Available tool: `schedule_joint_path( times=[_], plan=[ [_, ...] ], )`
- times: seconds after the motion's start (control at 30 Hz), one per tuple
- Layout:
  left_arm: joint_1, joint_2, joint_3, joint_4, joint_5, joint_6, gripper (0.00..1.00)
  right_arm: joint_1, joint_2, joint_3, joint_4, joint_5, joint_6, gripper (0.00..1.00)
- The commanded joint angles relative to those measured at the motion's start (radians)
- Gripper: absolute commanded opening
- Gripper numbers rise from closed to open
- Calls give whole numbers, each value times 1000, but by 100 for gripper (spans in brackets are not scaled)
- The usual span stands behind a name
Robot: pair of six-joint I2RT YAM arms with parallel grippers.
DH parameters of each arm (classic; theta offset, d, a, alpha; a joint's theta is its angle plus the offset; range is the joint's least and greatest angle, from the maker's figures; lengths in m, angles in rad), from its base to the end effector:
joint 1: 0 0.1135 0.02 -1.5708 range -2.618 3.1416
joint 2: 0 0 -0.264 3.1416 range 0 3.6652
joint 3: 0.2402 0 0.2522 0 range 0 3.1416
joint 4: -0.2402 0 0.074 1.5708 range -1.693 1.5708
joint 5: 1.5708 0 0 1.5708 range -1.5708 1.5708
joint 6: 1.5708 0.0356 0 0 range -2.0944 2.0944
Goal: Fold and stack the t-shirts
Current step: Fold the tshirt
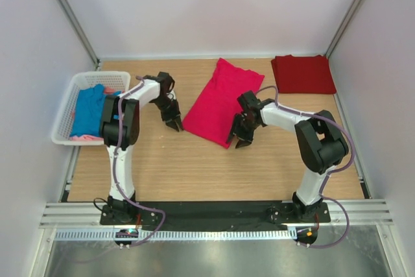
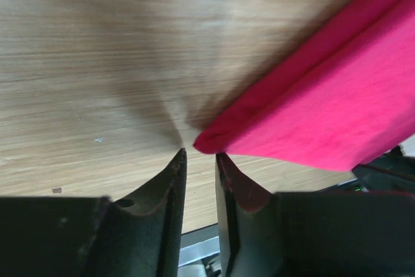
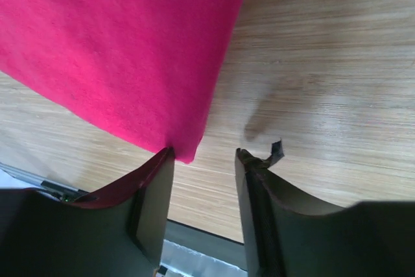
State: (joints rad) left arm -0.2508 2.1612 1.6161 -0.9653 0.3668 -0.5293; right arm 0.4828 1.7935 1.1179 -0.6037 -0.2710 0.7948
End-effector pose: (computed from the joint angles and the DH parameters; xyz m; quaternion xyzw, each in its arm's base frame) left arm 0.3979 -0.1151 0.1501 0.1310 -0.9740 0.1799 0.0419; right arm 0.2950 0.1654 0.1609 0.1329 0.9715 0.1931 0.0358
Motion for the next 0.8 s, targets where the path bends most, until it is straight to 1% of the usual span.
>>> schedule_joint_path(
  times=[0.0, 0.07, 0.1, 0.17, 0.2, 0.27, 0.33, 0.37, 0.4, 0.43, 0.47, 0.5, 0.53, 0.57, 0.6, 0.63, 0.67, 0.7, 0.77],
  plan=[
    [-5, -38, -47, 8, 17, 42, 14, 5, -37, -33, 84, -50, -5, 48],
    [-10, -50, -80, 10, 24, 40, 7, 4, -28, -46, 90, -54, -14, 41],
    [-13, -69, -93, 14, 30, 34, 0, 4, -26, -52, 96, -54, -14, 29],
    [-21, -96, -146, 25, 47, 25, 0, 4, -32, -64, 88, -48, -26, 17],
    [-25, -109, -162, 28, 47, 20, 0, 5, -39, -69, 72, -37, -32, 7],
    [-34, -150, -214, 31, 58, 0, 0, 4, -69, -95, 56, -24, -49, 1],
    [-39, -190, -239, 22, 63, -18, 0, 2, -92, -113, 30, -5, -60, 1],
    [-41, -201, -246, 19, 61, -23, 3, 3, -114, -128, 25, -5, -71, 1],
    [-42, -213, -246, 13, 58, -21, 12, 4, -123, -135, 13, -2, -77, 1],
    [-42, -222, -237, 8, 49, -20, 18, 2, -132, -138, 10, 4, -78, 1],
    [-42, -225, -214, 2, 35, -2, 25, 2, -141, -142, 4, 6, -83, 1],
    [-41, -219, -159, -9, -4, 11, 35, 2, -154, -139, -8, 10, -85, 1],
    [-41, -210, -122, -21, -23, 26, 36, 2, -160, -136, -8, 9, -82, 1],
    [-42, -180, -89, -27, -40, 57, 38, 2, -167, -133, -7, 0, -77, 5],
    [-42, -163, -55, -32, -63, 72, 39, 2, -183, -133, 11, -8, -57, 13],
    [-41, -140, 14, -35, -96, 83, 39, 3, -192, -136, 27, -17, -40, 18],
    [-41, -100, 42, -36, -104, 107, 39, 4, -198, -148, 47, -37, -22, 22],
    [-41, -75, 69, -36, -104, 118, 41, 2, -204, -158, 91, -43, -6, 32],
    [-39, -11, 143, -58, -106, 141, 42, 3, -207, -182, 137, -50, 44, 38]
  ],
)
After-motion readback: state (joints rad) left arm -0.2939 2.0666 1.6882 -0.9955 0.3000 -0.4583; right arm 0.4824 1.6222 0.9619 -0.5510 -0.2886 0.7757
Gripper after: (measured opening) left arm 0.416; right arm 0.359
